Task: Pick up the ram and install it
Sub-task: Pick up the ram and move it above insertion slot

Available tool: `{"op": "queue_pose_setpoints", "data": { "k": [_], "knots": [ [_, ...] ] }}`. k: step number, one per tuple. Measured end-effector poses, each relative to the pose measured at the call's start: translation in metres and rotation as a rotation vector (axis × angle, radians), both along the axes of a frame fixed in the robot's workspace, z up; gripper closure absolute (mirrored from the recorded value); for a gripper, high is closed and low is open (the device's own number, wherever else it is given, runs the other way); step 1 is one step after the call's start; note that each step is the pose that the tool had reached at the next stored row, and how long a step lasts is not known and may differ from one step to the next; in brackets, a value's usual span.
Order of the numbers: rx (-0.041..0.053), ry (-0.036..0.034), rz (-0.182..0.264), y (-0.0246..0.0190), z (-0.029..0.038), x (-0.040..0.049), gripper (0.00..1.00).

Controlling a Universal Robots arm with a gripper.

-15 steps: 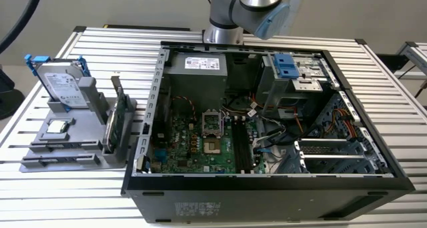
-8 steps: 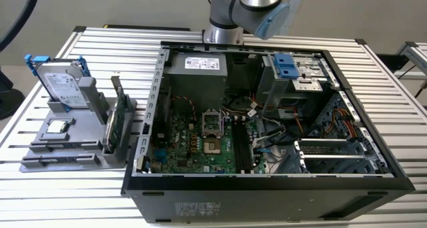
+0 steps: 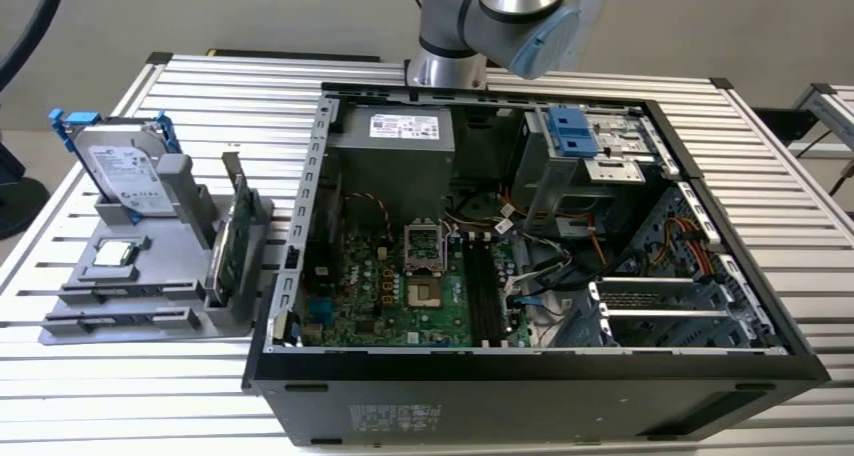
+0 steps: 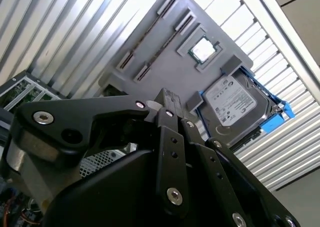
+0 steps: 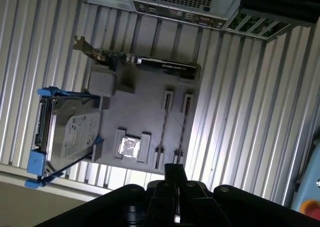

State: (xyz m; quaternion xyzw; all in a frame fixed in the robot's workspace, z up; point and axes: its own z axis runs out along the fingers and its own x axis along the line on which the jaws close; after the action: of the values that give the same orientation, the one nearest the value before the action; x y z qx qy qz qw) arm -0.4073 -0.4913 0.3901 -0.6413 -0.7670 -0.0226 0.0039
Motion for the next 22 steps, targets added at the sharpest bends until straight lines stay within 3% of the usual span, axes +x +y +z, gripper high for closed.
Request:
{"op": "queue_pose_setpoints", "data": {
  "k": [22],
  "knots": [
    [0.0,0.0,-0.104,0.0,0.0,-0.0003,1.0]
  ]
}}
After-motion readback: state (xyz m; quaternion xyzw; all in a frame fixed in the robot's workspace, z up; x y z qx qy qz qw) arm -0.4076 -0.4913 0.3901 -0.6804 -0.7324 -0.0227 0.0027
